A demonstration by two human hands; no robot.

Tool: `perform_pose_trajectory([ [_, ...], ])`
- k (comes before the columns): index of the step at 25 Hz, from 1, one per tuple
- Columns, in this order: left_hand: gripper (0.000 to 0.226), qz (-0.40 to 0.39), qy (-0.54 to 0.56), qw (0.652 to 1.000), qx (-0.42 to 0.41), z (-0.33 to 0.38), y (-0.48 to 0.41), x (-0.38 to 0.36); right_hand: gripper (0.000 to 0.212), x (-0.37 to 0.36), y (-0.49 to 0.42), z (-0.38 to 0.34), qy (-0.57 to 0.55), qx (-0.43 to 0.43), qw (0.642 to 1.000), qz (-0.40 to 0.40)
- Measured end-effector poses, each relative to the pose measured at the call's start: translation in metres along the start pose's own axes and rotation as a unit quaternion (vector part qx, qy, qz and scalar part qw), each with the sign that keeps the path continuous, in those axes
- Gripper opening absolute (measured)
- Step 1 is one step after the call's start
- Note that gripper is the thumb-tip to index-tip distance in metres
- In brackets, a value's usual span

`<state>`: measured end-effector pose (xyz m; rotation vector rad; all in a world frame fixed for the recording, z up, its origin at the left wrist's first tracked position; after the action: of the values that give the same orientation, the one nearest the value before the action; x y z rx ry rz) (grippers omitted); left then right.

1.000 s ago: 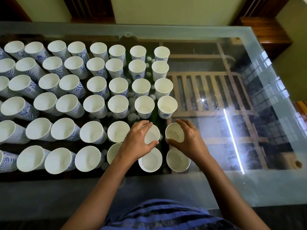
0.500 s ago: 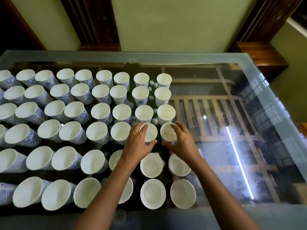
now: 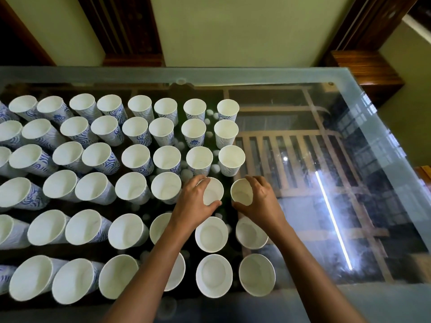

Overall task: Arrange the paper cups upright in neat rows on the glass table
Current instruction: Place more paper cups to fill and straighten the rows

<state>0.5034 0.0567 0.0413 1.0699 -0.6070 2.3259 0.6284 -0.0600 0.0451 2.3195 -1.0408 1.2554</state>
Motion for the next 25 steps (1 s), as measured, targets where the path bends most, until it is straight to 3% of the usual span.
perform_pose_trajectory([
  [8, 0.068, -0.009, 0.003, 1.0, -0.015, 0.003, 0.003, 0.001, 0.084, 0.005, 0.007, 0.0, 0.007, -0.005, 1.0, 0.003],
  [16, 0.063, 0.031, -0.023, 0.999, 0.005, -0.012, -0.059, 0.007, 0.076, -0.001, -0.054, -0.027, -0.016, 0.03, 0.999, 0.013],
  [25, 0.063, 0.018, -0.027, 0.999, 0.03, -0.025, -0.095, -0.008, 0.076, -0.025, -0.094, -0.029, 0.013, 0.03, 0.999, -0.016],
])
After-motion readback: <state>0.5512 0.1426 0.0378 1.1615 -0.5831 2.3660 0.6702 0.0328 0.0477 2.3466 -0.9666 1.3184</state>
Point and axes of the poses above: each hand's wrist, its own y-axis away from the middle knuckle, its own x-axis out of the back of the hand, z = x × y, the point moved 6 cm from there along -y, towards the middle knuckle, and after that the axes turned 14 degrees about z, right-handed, at the moved point
